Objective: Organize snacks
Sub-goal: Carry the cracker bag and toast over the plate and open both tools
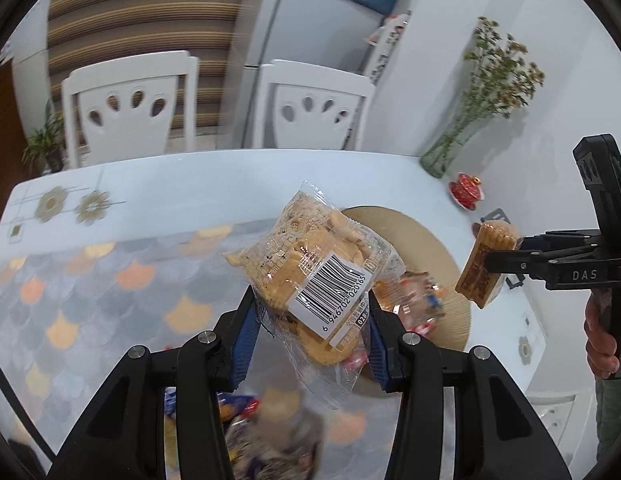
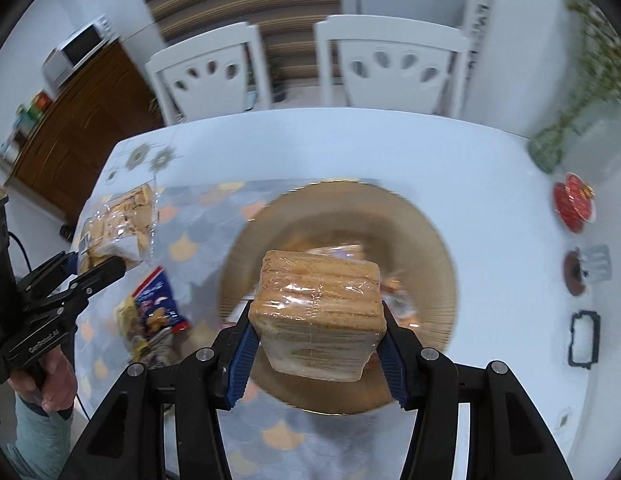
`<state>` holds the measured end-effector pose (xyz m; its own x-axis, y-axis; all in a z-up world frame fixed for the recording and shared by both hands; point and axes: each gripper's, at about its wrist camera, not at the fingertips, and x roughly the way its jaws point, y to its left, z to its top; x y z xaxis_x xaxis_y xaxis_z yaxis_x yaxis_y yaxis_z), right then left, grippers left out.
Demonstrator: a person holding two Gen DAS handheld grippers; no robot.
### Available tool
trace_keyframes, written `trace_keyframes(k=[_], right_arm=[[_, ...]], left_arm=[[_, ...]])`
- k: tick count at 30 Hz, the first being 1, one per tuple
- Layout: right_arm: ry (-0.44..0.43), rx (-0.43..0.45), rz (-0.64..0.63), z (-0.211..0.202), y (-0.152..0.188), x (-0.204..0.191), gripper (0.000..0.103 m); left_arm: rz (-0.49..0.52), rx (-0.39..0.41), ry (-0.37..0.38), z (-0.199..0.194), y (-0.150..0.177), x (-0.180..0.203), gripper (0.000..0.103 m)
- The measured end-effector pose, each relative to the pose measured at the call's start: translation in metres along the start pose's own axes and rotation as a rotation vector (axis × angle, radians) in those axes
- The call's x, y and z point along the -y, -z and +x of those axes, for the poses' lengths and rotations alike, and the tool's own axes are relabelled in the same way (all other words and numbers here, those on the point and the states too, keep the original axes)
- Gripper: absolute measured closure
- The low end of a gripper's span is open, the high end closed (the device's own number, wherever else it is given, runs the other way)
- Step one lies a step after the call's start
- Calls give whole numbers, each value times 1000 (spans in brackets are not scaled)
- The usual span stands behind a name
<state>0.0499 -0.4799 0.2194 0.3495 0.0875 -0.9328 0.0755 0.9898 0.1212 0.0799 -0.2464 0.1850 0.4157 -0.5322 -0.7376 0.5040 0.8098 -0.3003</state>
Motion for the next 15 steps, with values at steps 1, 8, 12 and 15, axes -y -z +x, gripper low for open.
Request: trace_keyframes(k=[1, 8, 12, 15], right_arm=[[5, 4, 9, -2, 1, 7, 50], [8, -8, 59, 6, 2, 48, 50], [-9, -33, 64, 16, 2, 60, 50], [-21, -53, 67, 27, -4, 66, 50]], left_arm=[[5, -3, 4, 3, -1, 5, 59], [22, -38, 20, 33, -7, 40, 59], [18, -53, 26, 46, -9, 51, 59], [12, -63, 25, 55, -12, 56, 59]])
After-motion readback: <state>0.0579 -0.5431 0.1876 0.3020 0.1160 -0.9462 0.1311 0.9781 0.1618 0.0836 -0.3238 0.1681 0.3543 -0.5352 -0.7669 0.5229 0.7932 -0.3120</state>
